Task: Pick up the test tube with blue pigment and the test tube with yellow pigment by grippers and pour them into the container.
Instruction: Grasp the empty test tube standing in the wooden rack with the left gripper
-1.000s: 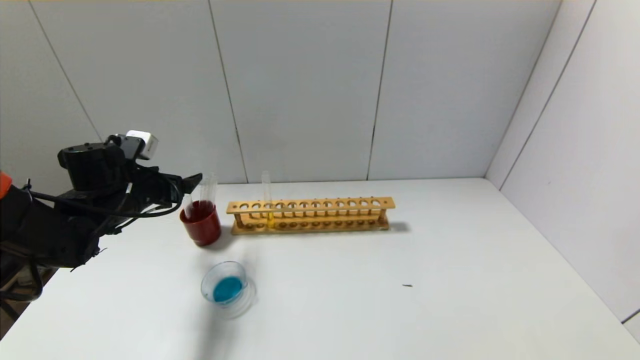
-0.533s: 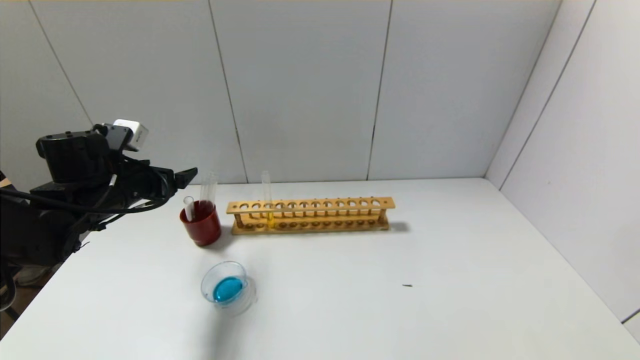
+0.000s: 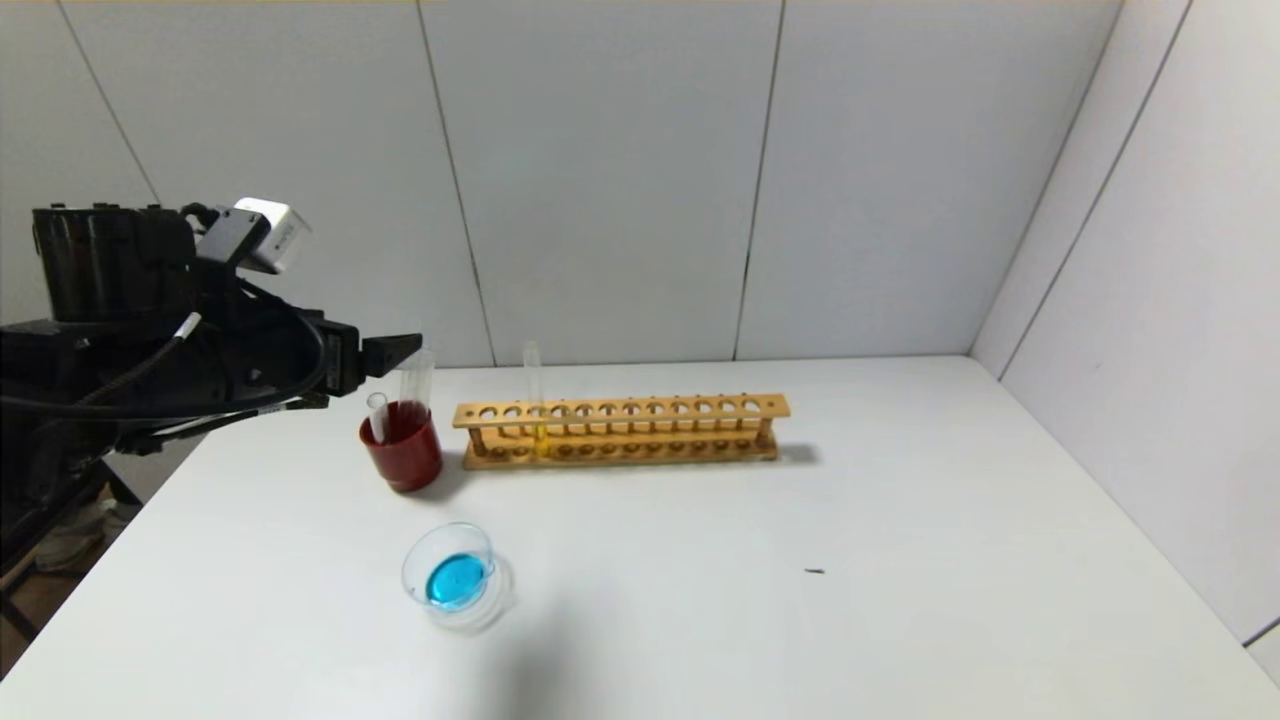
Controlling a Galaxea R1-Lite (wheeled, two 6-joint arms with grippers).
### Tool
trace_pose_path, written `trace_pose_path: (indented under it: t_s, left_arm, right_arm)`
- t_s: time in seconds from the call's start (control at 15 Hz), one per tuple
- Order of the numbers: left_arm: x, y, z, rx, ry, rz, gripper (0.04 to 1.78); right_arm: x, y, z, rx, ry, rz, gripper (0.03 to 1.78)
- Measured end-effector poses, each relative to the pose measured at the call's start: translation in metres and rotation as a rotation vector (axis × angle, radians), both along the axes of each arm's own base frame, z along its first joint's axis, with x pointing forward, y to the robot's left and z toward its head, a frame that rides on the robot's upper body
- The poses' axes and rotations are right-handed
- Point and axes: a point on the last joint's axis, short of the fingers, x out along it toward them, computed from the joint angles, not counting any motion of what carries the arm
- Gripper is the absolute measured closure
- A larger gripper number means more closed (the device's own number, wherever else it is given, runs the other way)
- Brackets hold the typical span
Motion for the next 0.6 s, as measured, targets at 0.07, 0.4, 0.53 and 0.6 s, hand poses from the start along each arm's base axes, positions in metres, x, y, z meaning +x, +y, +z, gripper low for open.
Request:
trace_pose_path:
  t_s: [0.07,0.4,0.53,0.6]
  left_arm:
    - [-0.013,-0.01,0.007,0.005,0.045,-0.041,0.07]
    - [-0.08,-0.051,0.032,-0.085,0.347,-0.24,0.07]
    - [-0.087,-0.056,0.035,-0.148,0.389,-0.305,0.07]
    - [-0.088,-0.058,0.033,-0.162,0.408,-0.342,0.07]
  right_arm:
    - [0.0,0.0,0.0,0.0,0.0,0.0,0.06]
    - [0.0,0.0,0.0,0.0,0.0,0.0,0.06]
    - [0.0,0.0,0.0,0.0,0.0,0.0,0.06]
    - [0.0,0.0,0.0,0.0,0.0,0.0,0.06]
